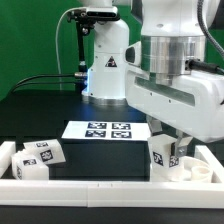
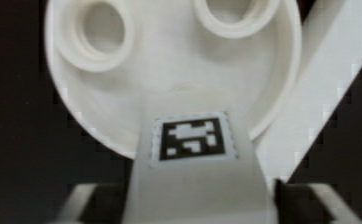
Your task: Assemble stool
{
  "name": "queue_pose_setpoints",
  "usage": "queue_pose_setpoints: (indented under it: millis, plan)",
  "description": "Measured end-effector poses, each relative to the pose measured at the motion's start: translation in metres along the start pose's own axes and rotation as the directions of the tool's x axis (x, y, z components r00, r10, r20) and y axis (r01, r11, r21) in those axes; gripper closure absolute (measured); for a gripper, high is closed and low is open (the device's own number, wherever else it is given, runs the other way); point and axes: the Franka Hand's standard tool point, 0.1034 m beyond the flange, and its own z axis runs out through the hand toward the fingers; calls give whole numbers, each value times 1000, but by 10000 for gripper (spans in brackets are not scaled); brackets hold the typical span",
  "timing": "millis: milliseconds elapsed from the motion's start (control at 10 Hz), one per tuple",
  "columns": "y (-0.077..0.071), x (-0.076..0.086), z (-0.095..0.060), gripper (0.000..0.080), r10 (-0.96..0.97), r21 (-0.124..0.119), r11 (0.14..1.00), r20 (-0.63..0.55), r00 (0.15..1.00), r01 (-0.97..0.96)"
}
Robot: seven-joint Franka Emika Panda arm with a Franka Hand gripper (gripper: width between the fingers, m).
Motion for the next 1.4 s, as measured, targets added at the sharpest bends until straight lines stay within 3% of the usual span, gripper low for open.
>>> queue_pose_setpoints:
  millis: [100,200,400,600,1000,1100,1400]
  plan:
    - [0,2,-3,215,-18,5,1000,2,1000,17]
    - [-2,8,-17,170,-40,28,999,7,999,40]
    - [-1,24,-46,154,-74,71,995,16,997,73]
    - [-1,18,-37,151,-86,60,995,18,996,85]
    - [0,21,-37,151,-138,62,989,14,990,137]
    - [7,28,-38,151,-168,72,983,10,986,167]
    - [42,51,-37,151,-411,65,909,-12,911,411]
